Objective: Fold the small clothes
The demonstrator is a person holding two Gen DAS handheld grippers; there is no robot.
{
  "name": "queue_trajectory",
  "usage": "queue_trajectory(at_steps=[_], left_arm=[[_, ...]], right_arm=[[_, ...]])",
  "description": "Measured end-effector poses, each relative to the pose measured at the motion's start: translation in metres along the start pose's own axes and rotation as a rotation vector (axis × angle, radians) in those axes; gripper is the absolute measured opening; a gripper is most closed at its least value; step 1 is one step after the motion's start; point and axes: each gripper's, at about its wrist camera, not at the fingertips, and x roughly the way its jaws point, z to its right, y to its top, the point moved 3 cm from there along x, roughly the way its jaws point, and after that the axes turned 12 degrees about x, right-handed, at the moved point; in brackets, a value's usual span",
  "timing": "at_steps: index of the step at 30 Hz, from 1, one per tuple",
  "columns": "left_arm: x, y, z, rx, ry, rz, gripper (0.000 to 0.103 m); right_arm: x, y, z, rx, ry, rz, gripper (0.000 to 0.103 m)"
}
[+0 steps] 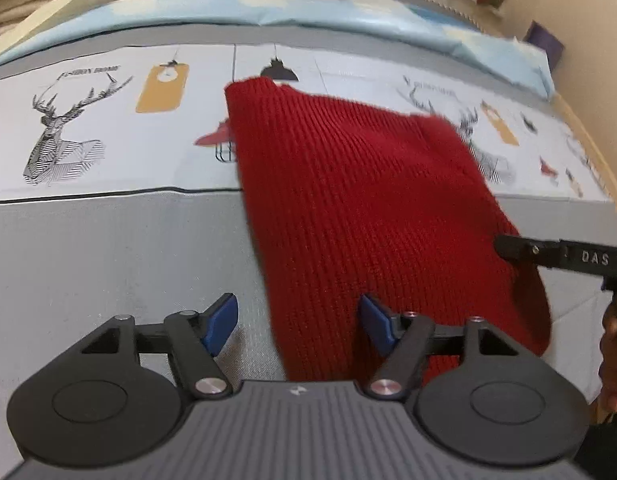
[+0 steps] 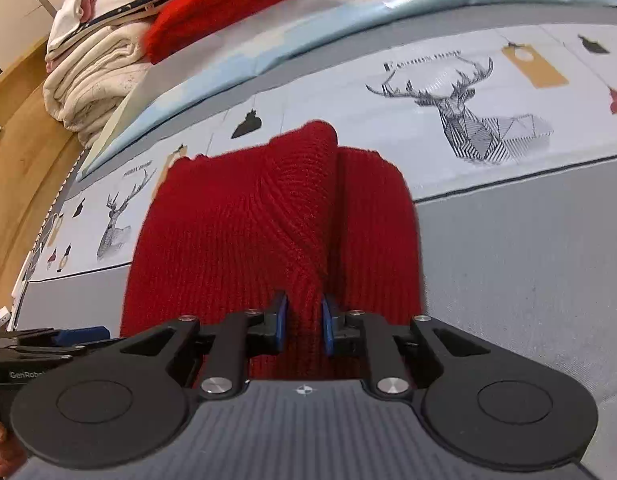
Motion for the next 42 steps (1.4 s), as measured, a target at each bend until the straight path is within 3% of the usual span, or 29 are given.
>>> queue_trajectory(at_steps=[4, 6, 7, 8, 10, 12, 13, 16, 17, 20, 25, 26, 29, 33, 36, 38, 42], left_arm=[[-0.015, -0.003, 0.007, 0.047, -0.046, 0.048, 0.071], [-0.004, -0.011, 0.018, 0.115, -0.02, -0.026, 0.071], [0.009, -0.018, 0.024, 0.171, 0.018, -0.092, 0.073], [0.015, -0.023, 0.028, 0.205, 0.045, -0.119, 0.075], [0.011, -0.023, 0.035, 0.23, 0.078, -0.1, 0.076], [-0.004, -0.02, 0.043, 0.232, 0.091, -0.041, 0.075], [-0.011, -0.018, 0.045, 0.23, 0.102, -0.013, 0.075], [-0.039, -0.014, 0.057, 0.208, 0.145, 0.065, 0.079], [-0.051, -0.013, 0.062, 0.192, 0.152, 0.087, 0.085], [-0.086, -0.011, 0.075, 0.163, 0.197, 0.167, 0.088], [-0.136, -0.021, 0.102, 0.114, 0.224, 0.229, 0.091], [-0.144, -0.024, 0.108, 0.103, 0.221, 0.235, 0.096], [-0.163, -0.039, 0.12, 0.08, 0.22, 0.253, 0.096], [-0.164, -0.066, 0.126, 0.01, 0.216, 0.265, 0.096], [-0.143, -0.085, 0.127, -0.021, 0.209, 0.205, 0.096], [-0.131, -0.088, 0.123, -0.029, 0.203, 0.153, 0.096], [-0.123, -0.086, 0.113, -0.053, 0.215, 0.157, 0.096]], right_arm=[[-0.034, 0.001, -0.01, 0.003, 0.034, 0.059, 0.018], [-0.037, -0.004, -0.011, -0.025, 0.057, 0.04, 0.018], [-0.031, -0.008, -0.008, -0.049, 0.037, 0.004, 0.018], [-0.02, -0.016, -0.004, -0.094, -0.041, -0.034, 0.019], [-0.005, -0.024, 0.005, -0.123, -0.117, -0.081, 0.023], [-0.009, -0.021, 0.01, -0.069, -0.104, -0.074, 0.024], [-0.015, -0.02, 0.008, -0.075, -0.102, -0.06, 0.03], [-0.037, -0.022, -0.002, -0.165, -0.211, 0.012, 0.036], [-0.052, -0.022, -0.007, -0.178, -0.237, 0.046, 0.036], [-0.1, -0.025, -0.019, -0.163, -0.159, 0.138, 0.049], [-0.172, -0.055, -0.042, -0.251, -0.135, 0.325, 0.085], [-0.181, -0.063, -0.042, -0.259, -0.137, 0.354, 0.085], [-0.193, -0.085, -0.031, -0.237, -0.12, 0.406, 0.086], [-0.186, -0.097, -0.018, -0.192, -0.153, 0.356, 0.087], [-0.177, -0.099, -0.014, -0.194, -0.167, 0.338, 0.091], [-0.17, -0.099, -0.01, -0.19, -0.206, 0.326, 0.092], [-0.156, -0.097, -0.004, -0.134, -0.248, 0.26, 0.092]])
